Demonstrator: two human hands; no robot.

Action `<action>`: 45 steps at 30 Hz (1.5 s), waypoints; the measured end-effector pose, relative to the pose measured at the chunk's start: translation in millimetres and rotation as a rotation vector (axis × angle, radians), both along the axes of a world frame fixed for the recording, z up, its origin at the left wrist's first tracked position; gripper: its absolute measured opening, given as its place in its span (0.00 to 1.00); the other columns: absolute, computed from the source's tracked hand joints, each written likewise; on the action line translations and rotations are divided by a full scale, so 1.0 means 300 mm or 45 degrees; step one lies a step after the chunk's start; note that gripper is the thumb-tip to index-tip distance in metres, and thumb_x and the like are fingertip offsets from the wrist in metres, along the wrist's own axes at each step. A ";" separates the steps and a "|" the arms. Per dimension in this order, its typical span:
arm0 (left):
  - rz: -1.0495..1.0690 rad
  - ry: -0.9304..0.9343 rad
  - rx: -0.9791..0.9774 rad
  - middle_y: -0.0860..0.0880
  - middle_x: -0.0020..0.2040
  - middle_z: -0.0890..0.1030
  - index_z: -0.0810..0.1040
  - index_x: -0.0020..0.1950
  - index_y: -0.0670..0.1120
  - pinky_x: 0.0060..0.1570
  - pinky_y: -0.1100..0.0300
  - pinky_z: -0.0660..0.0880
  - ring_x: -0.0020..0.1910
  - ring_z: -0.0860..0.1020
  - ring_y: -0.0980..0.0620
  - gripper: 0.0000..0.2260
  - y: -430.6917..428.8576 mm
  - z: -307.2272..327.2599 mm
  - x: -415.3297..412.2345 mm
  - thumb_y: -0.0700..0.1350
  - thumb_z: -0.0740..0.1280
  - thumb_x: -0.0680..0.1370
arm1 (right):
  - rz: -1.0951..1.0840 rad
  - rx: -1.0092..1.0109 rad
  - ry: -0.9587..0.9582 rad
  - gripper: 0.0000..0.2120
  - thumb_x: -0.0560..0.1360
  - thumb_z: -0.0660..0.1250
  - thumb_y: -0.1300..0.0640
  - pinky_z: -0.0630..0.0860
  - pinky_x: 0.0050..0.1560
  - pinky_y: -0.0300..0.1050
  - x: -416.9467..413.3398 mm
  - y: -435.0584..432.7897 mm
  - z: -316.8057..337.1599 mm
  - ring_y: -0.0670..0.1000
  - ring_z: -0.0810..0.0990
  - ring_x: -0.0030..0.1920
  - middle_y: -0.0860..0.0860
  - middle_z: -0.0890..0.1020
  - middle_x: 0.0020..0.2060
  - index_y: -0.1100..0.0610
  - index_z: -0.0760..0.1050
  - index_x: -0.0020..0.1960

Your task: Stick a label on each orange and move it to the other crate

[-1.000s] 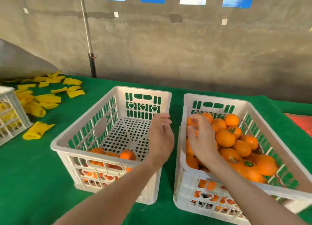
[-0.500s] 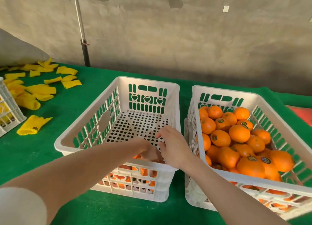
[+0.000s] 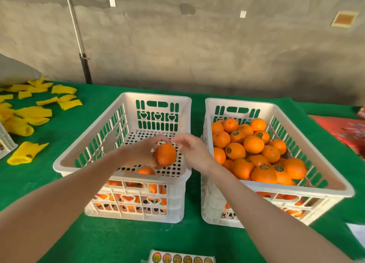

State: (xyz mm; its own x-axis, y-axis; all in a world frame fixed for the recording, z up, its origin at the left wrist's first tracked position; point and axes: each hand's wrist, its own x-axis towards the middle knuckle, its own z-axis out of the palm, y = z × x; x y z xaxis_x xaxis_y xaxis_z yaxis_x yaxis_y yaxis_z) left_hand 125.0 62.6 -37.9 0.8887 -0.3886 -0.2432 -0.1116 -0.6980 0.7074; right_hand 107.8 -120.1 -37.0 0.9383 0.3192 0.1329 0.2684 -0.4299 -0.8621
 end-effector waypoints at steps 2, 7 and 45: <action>0.040 -0.205 -0.136 0.55 0.54 0.75 0.69 0.58 0.63 0.42 0.70 0.76 0.49 0.80 0.60 0.34 0.035 0.026 -0.055 0.32 0.77 0.65 | -0.031 0.182 -0.046 0.14 0.79 0.58 0.67 0.72 0.62 0.43 -0.070 -0.046 0.011 0.41 0.76 0.56 0.45 0.79 0.54 0.53 0.76 0.55; 0.011 -0.349 -0.461 0.53 0.57 0.75 0.71 0.55 0.67 0.45 0.63 0.79 0.51 0.80 0.58 0.36 -0.025 0.082 -0.219 0.30 0.77 0.64 | 0.052 0.483 -0.044 0.18 0.75 0.68 0.65 0.77 0.56 0.52 -0.271 -0.165 -0.015 0.48 0.80 0.53 0.49 0.80 0.54 0.48 0.72 0.59; 0.650 0.346 -0.609 0.46 0.55 0.75 0.68 0.63 0.52 0.44 0.60 0.71 0.52 0.75 0.47 0.32 -0.360 -0.410 -0.479 0.33 0.76 0.66 | 0.250 -0.955 0.591 0.18 0.73 0.67 0.47 0.77 0.54 0.57 -0.351 -0.413 -0.527 0.56 0.79 0.38 0.58 0.80 0.36 0.64 0.77 0.38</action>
